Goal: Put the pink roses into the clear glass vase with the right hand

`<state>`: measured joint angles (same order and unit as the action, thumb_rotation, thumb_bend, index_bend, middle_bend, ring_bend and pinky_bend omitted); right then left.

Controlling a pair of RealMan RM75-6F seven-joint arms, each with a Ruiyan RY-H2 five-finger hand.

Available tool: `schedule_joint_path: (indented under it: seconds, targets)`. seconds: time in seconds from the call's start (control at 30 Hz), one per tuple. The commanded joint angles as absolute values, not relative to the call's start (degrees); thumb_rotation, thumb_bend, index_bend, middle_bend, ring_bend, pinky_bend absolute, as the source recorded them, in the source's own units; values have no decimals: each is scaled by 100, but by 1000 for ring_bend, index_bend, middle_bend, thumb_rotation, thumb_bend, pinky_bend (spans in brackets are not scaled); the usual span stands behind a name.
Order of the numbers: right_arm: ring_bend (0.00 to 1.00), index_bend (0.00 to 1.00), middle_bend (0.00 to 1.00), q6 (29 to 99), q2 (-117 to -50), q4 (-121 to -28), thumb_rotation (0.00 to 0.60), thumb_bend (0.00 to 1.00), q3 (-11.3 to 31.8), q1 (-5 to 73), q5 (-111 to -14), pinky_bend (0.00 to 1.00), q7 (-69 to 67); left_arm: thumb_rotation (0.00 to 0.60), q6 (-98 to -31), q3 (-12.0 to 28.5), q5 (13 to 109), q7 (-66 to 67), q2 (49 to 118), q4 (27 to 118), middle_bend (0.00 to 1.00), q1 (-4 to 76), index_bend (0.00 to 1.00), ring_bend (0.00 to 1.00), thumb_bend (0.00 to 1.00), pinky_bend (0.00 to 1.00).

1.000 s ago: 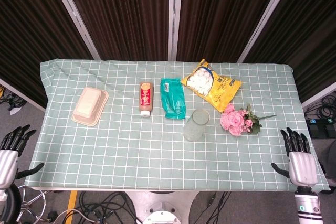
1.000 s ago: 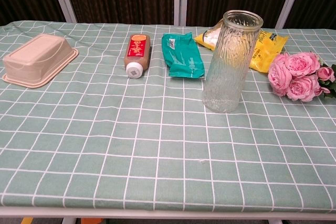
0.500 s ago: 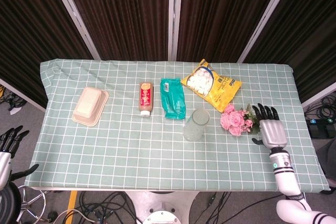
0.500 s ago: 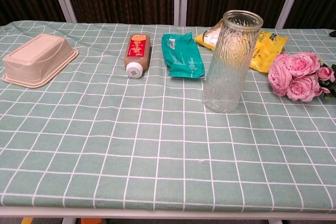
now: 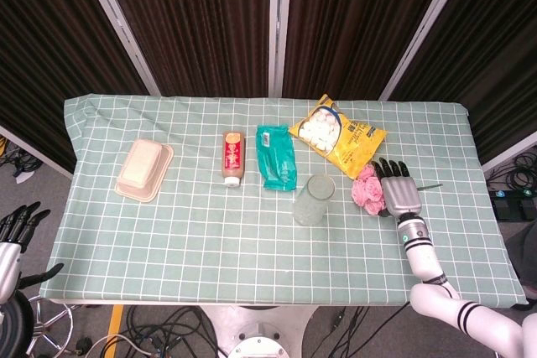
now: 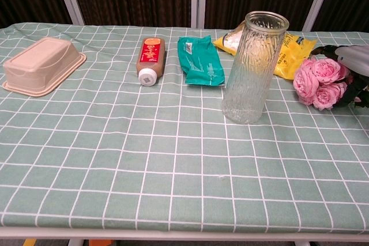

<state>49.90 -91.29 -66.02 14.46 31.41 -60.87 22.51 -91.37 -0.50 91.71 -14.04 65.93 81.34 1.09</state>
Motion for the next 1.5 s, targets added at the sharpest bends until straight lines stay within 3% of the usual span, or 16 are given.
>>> schedule_joint_path:
  seconds: [0.03, 0.13, 0.27, 0.47, 0.7, 0.93, 1.13, 1.27, 1.5]
  targets:
    - [0, 10, 112, 4910, -9219, -6463, 600, 19, 1406, 3229, -6045, 0, 2251, 600, -9122, -56, 9161, -1405, 6600, 8117, 34, 107, 122, 0, 89, 119]
    - [0, 121, 215, 4907, -9327, -6296, 600, 39, 1353, 3275, -6045, 0, 2194, 600, -9118, -49, 9138, -1427, 6607, 8099, 34, 103, 122, 0, 89, 119]
    - [4, 341, 356, 5139, -9416, -6216, 600, 77, 1285, 3244, -6176, 0, 2102, 600, -9131, -49, 9156, -1430, 6599, 8097, 34, 106, 123, 0, 89, 120]
    - [119, 543, 508, 5490, -9328, -6316, 600, 108, 1272, 3153, -6306, 0, 1980, 600, -9097, -60, 9177, -1405, 6610, 8123, 34, 128, 123, 0, 89, 120]
    - [126, 559, 522, 6248, -8580, -7336, 600, 115, 1444, 2925, -6585, 0, 1848, 600, -9052, -65, 9211, -1338, 6645, 8160, 34, 171, 122, 0, 89, 120]
    - [140, 562, 522, 7323, -7138, -9429, 600, 115, 2216, 2674, -6933, 0, 1577, 600, -9018, -75, 9224, -1260, 6671, 8213, 34, 194, 123, 0, 89, 120]
    - [140, 569, 523, 7529, -6248, -10559, 600, 118, 2944, 2671, -6703, 0, 1263, 600, -8985, -89, 9246, -1170, 6716, 8250, 34, 218, 122, 0, 90, 120]
    - [143, 569, 523, 7907, -6329, -10899, 600, 117, 3298, 2757, -6920, 0, 479, 600, -8973, -81, 9244, -1136, 6738, 8272, 34, 236, 122, 0, 89, 120]
    - [172, 583, 544, 8799, -7363, -10885, 600, 102, 3330, 2880, -7463, 4, -1074, 600, -8963, -91, 9225, -1132, 6740, 8254, 34, 233, 122, 0, 89, 120]
